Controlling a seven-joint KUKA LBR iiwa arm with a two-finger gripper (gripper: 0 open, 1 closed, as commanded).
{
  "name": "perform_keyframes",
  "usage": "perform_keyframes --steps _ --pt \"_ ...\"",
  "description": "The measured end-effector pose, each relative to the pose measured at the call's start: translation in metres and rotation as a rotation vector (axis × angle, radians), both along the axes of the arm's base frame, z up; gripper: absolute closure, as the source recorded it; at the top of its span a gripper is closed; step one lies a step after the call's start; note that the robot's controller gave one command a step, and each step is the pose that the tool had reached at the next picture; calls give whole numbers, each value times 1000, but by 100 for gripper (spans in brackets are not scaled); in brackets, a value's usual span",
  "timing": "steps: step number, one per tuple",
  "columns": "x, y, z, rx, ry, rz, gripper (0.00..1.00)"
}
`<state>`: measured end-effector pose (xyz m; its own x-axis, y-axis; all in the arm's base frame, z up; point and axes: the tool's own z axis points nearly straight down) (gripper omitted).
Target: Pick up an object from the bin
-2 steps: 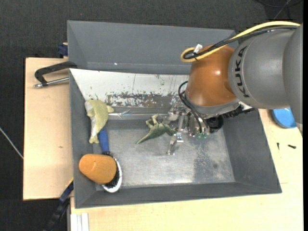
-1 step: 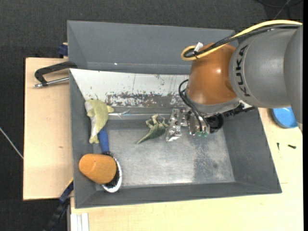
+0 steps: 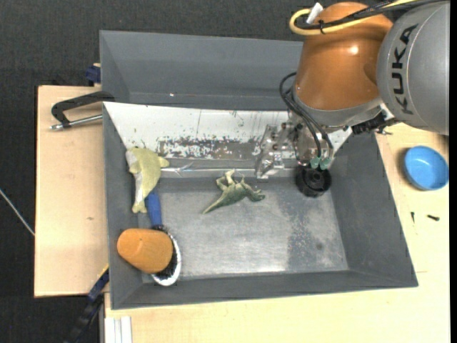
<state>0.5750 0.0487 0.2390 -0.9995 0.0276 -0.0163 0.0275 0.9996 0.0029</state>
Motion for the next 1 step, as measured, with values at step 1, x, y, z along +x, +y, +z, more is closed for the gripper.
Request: perform_keyframes --steps 1 --pt "1 -8 -46 0 19 -190 100"
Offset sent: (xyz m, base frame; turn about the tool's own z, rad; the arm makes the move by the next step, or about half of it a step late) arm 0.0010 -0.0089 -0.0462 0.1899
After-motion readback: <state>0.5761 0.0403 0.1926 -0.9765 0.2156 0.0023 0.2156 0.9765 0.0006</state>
